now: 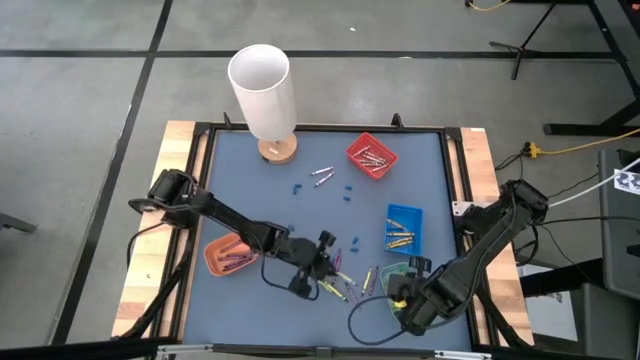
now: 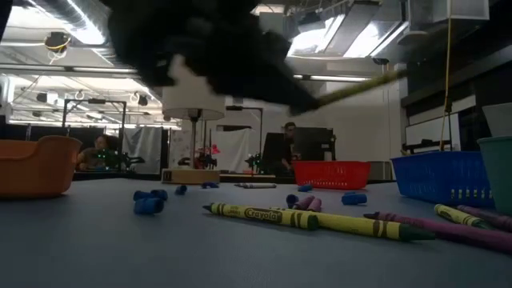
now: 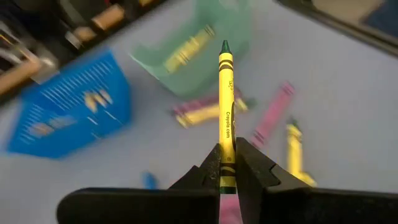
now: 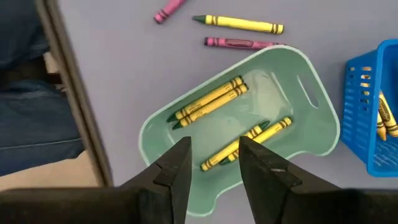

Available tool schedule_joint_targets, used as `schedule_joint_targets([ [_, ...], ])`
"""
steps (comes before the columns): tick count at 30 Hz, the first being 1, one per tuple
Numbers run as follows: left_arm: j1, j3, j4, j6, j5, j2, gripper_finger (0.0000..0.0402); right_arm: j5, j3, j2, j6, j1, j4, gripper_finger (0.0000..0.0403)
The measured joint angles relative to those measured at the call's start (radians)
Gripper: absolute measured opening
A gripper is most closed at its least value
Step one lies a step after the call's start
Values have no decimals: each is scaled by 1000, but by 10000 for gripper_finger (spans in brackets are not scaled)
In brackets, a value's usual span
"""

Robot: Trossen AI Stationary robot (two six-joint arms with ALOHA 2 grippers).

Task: Sort crayons
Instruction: Put the green crayon into the green bin

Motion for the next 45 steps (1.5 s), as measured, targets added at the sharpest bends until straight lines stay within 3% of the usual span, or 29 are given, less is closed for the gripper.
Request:
schedule_joint_targets([
  [8,80,16,213,47,53,0,12,35,0,-88,-52,-24,-1,131],
  [16,85,39,462,44,95,77,12,153,0,-174,-105,-24,0,131],
  [26,72,333,442,45,113,326,12,348,1,-236,-198,-24,7,131],
  [32,71,484,344,40,119,438,12,366,1,-236,-211,-24,2,131],
  [38,71,522,323,40,117,493,14,376,1,-236,-211,-24,0,131],
  [45,69,524,300,-20,116,499,54,377,1,-236,-211,-24,0,131],
])
